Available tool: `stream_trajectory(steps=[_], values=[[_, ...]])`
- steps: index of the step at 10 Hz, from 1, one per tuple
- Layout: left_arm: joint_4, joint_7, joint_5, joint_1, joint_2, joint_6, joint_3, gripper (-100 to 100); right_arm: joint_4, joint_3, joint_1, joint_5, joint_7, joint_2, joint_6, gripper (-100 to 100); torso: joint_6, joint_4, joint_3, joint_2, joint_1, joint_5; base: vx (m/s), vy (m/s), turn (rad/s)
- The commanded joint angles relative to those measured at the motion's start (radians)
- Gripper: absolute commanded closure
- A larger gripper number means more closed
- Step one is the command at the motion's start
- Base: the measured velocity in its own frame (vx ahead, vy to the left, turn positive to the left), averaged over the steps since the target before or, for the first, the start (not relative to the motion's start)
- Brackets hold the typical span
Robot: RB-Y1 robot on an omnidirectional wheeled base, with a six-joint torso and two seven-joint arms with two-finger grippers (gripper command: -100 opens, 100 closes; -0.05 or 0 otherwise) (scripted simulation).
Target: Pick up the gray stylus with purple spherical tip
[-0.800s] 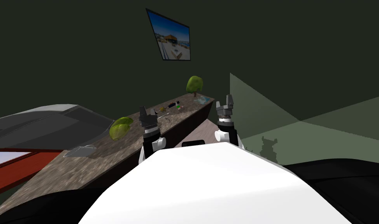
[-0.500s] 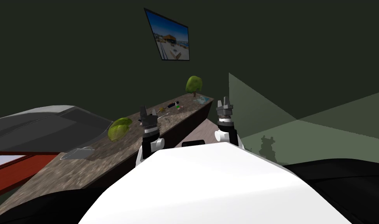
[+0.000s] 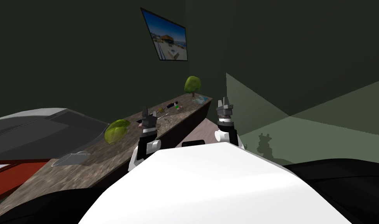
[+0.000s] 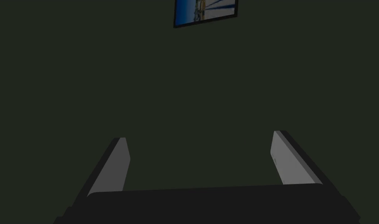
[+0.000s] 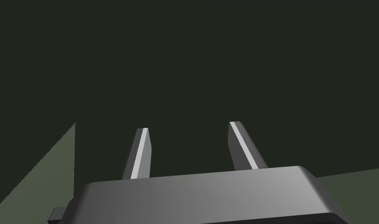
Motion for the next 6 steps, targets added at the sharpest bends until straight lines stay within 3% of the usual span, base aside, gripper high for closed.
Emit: stream_trajectory(steps=[1, 5, 6], values=[[0.005, 0.004, 0.022, 0.002, 0.025, 0.05, 0.017, -100, 0.0, 0.0, 0.0, 0.0, 0.0, 0.0, 0.0, 0, 0.0, 0.0, 0.0, 0.0, 0.0, 0.0, -0.014, 0.024, -0.053], [0.006, 0.011, 0.061, 0.012, 0.064, 0.136, 0.045, -100, 0.0, 0.0, 0.0, 0.0, 0.0, 0.0, 0.0, 0, 0.0, 0.0, 0.0, 0.0, 0.0, 0.0, -0.014, 0.029, -0.062], [0.007, 0.014, 0.082, 0.018, 0.082, 0.177, 0.06, -100, 0.0, 0.0, 0.0, 0.0, 0.0, 0.0, 0.0, 0, 0.0, 0.0, 0.0, 0.0, 0.0, 0.0, -0.012, 0.026, -0.076]])
